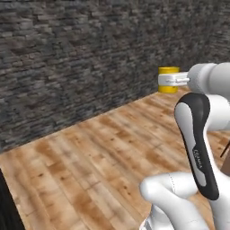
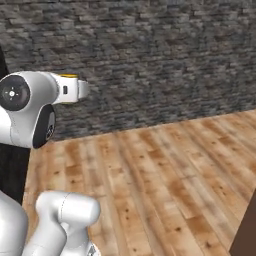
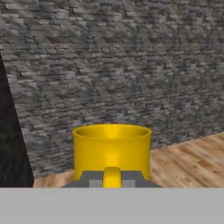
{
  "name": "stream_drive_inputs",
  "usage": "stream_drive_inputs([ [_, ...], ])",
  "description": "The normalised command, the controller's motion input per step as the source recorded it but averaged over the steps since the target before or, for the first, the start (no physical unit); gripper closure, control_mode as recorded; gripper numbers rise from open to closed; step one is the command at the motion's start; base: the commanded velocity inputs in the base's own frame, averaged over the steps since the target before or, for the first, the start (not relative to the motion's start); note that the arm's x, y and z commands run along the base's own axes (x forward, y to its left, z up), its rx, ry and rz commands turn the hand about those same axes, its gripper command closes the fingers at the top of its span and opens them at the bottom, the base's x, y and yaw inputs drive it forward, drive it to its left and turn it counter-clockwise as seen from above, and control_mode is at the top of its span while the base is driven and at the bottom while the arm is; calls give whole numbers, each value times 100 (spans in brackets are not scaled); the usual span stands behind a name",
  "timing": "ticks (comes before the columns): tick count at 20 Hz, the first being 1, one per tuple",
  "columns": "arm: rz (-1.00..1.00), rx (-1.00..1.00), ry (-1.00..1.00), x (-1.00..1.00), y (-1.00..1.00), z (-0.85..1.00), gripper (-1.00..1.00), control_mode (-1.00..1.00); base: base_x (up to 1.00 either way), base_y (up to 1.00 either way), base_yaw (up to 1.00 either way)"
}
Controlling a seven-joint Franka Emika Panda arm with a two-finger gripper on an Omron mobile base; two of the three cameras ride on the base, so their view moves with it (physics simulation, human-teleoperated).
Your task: There is a tray on the dining counter. Grab the cup, mug, and pitcher and place them on the tray. The pitcher may be placed next to the tray if it cannot fit the tray.
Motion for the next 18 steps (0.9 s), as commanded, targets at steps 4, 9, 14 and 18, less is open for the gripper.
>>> stream_drive_inputs([
  [4, 0, 0, 0, 0, 0, 0, 100, 100, 78, 38, -56],
  [9, 0, 0, 0, 0, 0, 0, 100, 100, 67, 36, -64],
  [14, 0, 0, 0, 0, 0, 0, 100, 100, 63, 26, -67],
  [18, 0, 0, 0, 0, 0, 0, 100, 100, 65, 33, -66],
])
